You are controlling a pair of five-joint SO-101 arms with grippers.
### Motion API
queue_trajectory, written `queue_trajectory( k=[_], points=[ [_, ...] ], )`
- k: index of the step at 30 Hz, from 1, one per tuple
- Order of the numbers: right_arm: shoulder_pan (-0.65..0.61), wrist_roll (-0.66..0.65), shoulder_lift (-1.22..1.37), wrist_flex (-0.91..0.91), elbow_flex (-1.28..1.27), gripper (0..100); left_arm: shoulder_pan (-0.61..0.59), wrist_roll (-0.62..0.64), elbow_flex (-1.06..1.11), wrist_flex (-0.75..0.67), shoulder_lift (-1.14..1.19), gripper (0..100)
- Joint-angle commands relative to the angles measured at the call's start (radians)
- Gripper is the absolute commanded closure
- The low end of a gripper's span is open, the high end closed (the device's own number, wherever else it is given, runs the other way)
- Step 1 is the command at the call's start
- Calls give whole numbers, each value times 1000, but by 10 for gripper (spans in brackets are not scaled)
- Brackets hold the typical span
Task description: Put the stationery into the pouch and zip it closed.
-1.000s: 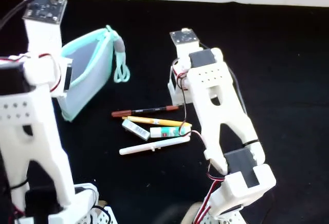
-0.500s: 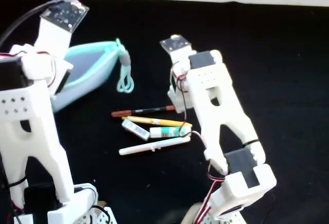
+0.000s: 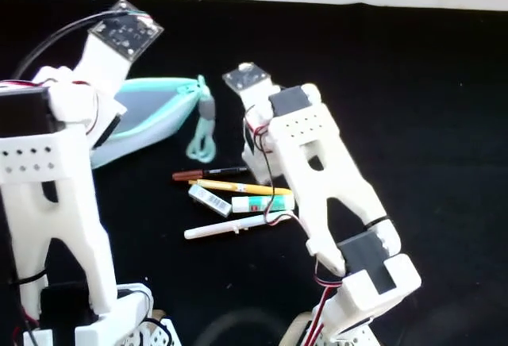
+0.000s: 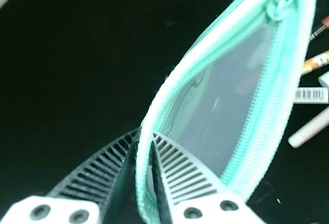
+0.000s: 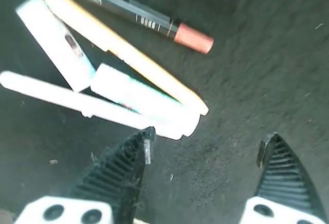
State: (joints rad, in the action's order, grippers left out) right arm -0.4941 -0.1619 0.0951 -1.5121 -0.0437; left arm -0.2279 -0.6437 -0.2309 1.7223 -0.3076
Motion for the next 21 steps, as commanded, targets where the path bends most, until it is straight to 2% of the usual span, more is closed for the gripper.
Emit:
queue_trajectory(
  k=[1,7,11,14,21],
  points=[
    [-7,-37,-45,64,-97,682,-31,-2,19,-109,-7,993],
    [-13,-51,-48,239,-260,682,-93,-8,22,-170,-4,993],
    [-65,-68,-45,344,-329,682,-117,-8,38,-175,-2,993],
    [-97,-153,-50,429,-401,682,-120,-8,67,-183,-4,993],
    [-104,-368,-51,433,-418,682,-122,-8,105,-180,-4,993]
  ],
)
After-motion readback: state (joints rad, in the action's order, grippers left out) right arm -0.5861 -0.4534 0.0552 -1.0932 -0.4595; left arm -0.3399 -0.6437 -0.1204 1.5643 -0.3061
